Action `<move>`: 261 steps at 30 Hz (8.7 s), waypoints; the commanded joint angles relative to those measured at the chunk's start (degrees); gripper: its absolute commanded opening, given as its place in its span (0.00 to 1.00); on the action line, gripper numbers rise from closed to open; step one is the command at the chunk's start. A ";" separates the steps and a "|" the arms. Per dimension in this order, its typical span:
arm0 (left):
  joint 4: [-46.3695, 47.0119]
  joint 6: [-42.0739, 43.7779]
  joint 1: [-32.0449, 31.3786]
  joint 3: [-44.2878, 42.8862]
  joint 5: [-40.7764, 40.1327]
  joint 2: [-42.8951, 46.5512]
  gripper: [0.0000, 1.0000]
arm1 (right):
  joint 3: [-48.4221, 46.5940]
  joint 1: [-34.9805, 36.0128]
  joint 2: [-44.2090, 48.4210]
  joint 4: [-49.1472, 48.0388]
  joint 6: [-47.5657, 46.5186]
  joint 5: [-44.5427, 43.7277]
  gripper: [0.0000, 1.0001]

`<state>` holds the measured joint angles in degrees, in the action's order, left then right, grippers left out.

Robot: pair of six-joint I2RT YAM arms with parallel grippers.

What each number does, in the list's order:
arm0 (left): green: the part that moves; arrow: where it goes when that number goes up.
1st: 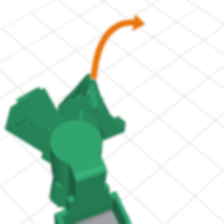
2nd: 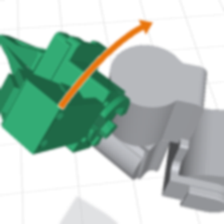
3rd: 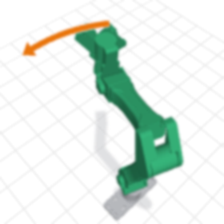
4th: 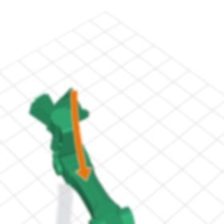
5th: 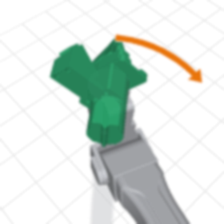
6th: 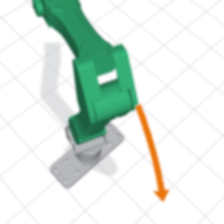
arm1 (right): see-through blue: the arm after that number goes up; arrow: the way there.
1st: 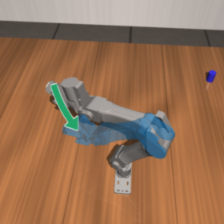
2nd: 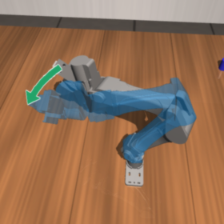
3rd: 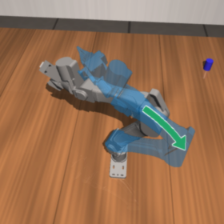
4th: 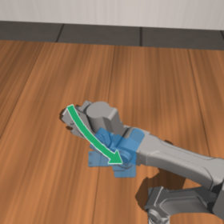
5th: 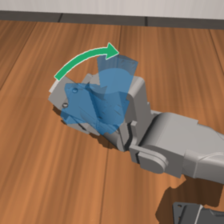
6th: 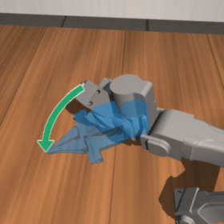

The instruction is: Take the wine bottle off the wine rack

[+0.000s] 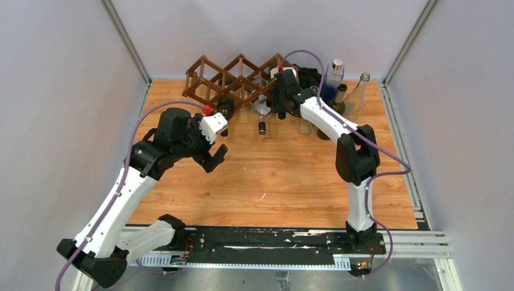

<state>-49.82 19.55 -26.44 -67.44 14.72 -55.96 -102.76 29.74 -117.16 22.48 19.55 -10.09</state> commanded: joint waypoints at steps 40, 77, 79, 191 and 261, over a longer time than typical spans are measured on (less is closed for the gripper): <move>2.27 3.58 0.24 2.04 2.33 0.30 1.00 | 41.38 12.98 40.50 -9.39 15.42 -0.37 0.00; 21.03 62.75 -2.13 27.73 12.62 23.67 1.00 | 25.66 25.41 40.91 7.94 4.75 35.15 0.00; 22.97 62.86 -2.13 29.06 11.94 24.34 1.00 | 24.11 26.30 39.58 7.77 4.65 35.58 0.00; -0.98 -13.72 5.07 -8.29 4.27 -10.22 1.00 | 19.59 3.72 32.61 -15.61 -20.21 -4.87 0.00; 23.52 -25.59 16.77 -3.90 0.93 -27.55 0.80 | 39.52 25.60 53.31 -2.04 6.30 -12.81 0.81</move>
<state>-34.33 -0.80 -9.93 -70.89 11.86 -79.66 -66.85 49.41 -67.18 13.91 19.77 -22.09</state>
